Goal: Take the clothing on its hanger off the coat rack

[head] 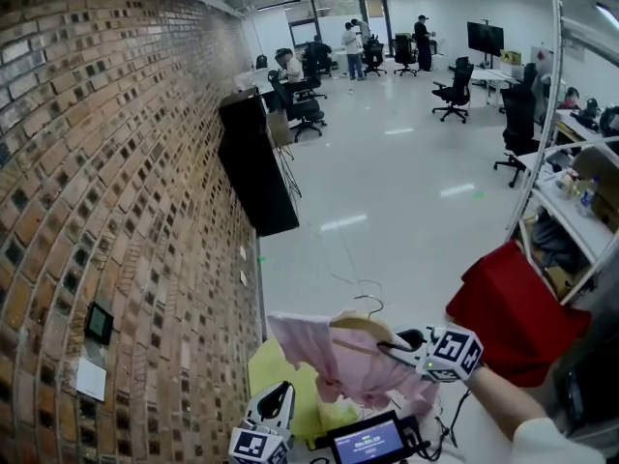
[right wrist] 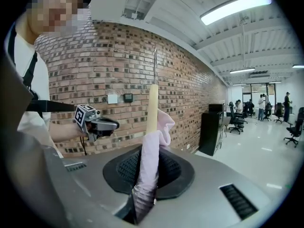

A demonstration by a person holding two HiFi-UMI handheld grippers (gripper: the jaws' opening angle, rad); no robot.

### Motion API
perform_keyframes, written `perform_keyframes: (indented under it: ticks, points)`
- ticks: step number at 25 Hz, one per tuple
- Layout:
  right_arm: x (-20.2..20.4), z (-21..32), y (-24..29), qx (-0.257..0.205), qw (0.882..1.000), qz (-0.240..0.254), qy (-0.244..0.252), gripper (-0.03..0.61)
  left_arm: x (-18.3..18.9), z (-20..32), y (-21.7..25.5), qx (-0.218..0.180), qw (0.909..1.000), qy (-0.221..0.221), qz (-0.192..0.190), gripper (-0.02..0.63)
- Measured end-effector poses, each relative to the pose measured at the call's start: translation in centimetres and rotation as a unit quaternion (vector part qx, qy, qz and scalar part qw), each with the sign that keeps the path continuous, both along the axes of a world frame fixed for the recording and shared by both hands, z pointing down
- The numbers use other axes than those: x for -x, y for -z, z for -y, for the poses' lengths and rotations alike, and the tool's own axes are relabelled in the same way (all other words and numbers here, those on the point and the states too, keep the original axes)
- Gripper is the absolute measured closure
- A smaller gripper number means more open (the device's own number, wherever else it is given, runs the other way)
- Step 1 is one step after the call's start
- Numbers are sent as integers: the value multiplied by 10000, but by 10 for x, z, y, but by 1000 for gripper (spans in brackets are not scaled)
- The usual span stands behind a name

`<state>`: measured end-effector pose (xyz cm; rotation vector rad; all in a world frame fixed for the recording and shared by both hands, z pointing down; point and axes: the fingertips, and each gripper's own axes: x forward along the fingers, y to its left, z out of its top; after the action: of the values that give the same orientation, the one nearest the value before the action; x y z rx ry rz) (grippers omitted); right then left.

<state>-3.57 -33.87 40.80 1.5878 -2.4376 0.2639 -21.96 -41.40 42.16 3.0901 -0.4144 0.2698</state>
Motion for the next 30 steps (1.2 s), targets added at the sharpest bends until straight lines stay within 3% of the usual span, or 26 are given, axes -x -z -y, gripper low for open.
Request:
perform_keyframes:
  ticks: [6,18,30]
  points:
    - [-64,-11,6,-65,9998,43,-162,546,-69,-4,6,-63,9999,-156,-32,594]
    - [-224,-61,32,-271,9976,-101,-628,546,-251,-40,19,46,9981,-619,9,594]
    - [-370,-130,13,10,9934,-151,-1134,546,-413,-88,17,32,9939,-1088,180,594]
